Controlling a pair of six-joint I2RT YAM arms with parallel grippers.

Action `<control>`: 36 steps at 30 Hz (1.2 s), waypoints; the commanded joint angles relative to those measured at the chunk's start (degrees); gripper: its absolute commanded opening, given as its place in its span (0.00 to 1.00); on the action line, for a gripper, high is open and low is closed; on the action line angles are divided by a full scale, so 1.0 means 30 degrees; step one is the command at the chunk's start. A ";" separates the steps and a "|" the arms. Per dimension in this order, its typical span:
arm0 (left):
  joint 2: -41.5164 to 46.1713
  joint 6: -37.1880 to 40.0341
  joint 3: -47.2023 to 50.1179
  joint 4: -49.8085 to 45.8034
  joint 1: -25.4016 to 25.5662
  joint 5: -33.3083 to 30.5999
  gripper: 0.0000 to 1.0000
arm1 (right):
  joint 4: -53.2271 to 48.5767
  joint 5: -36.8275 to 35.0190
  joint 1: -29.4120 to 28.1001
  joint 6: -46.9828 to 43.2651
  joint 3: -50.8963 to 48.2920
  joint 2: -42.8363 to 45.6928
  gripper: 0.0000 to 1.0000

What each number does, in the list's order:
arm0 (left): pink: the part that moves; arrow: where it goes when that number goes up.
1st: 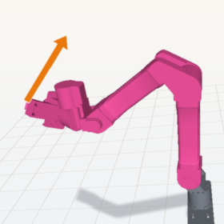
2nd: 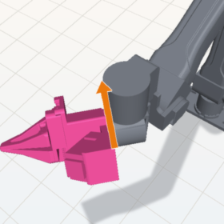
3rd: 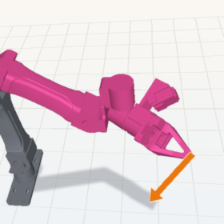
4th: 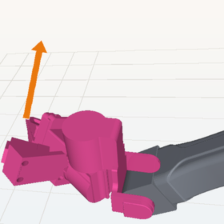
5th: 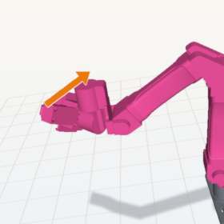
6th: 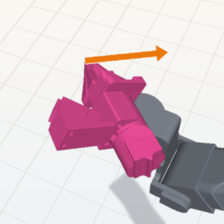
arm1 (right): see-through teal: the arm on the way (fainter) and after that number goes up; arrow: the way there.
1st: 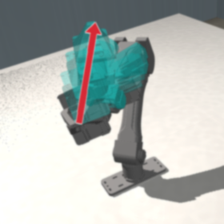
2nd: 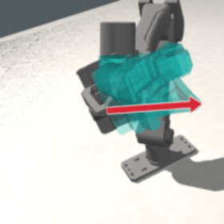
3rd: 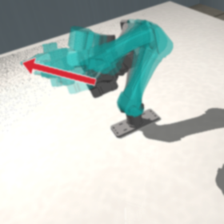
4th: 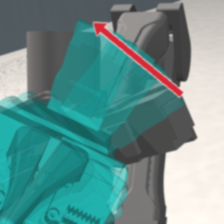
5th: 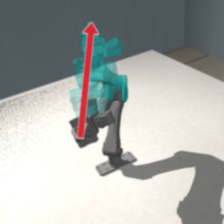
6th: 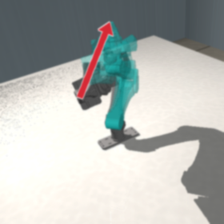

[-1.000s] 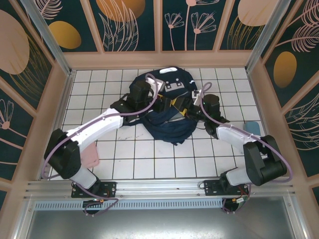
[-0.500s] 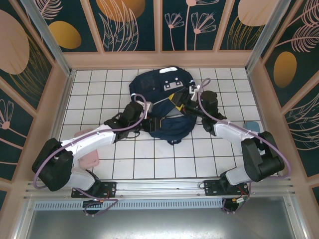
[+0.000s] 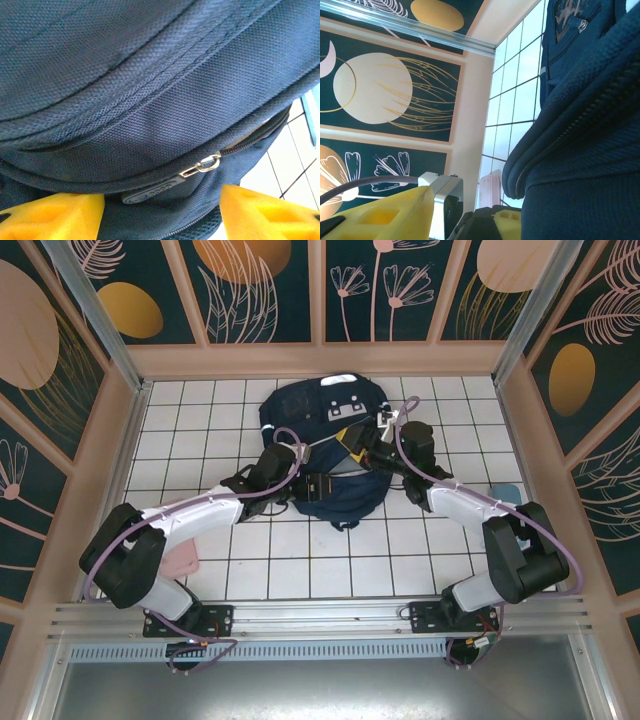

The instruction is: Pack the student bag

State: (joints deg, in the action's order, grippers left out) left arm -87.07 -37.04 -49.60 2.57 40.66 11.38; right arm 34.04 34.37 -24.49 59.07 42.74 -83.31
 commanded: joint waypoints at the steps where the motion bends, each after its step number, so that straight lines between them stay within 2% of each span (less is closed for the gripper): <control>1: -0.0228 -0.0630 0.0166 0.1458 -0.0053 0.0566 0.61 | 0.1948 0.0035 -0.0157 -0.0236 0.1306 0.0322 0.56; 3: -0.0113 -0.0810 0.0346 0.2640 -0.0069 0.1835 0.57 | 0.1896 0.0028 -0.0159 -0.0268 0.1344 0.0282 0.56; 7: 0.0179 -0.0823 0.0524 0.3678 -0.0050 0.2422 0.49 | 0.1729 -0.0030 -0.0157 -0.0359 0.1376 0.0231 0.55; 18: -0.0072 -0.0560 0.0451 0.3287 -0.0064 0.1628 0.27 | 0.1352 -0.0177 -0.0194 -0.0626 0.1435 0.0367 0.55; 24: -0.0055 -0.0029 0.0075 0.1586 -0.0076 0.0061 0.07 | 0.0719 -0.0703 -0.0186 -0.0958 0.1451 0.0672 0.53; 27: 0.0261 0.0379 0.0037 0.0057 -0.0051 -0.1239 0.00 | -0.0086 -0.1674 -0.0157 -0.1279 0.1386 0.1226 0.45; 32: 0.1022 0.0627 0.0522 -0.1424 -0.0064 -0.2728 0.00 | -0.1611 -0.3021 -0.0159 -0.1525 0.1658 0.1635 0.21; 36: 0.1552 0.0568 0.0863 -0.2038 -0.0101 -0.3580 0.00 | -0.1870 -0.3801 -0.0197 -0.1381 0.1395 0.1722 0.13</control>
State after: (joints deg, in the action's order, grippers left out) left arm -83.99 -36.16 -48.27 1.21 40.93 6.59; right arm 25.45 26.83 -24.95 55.86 44.01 -81.12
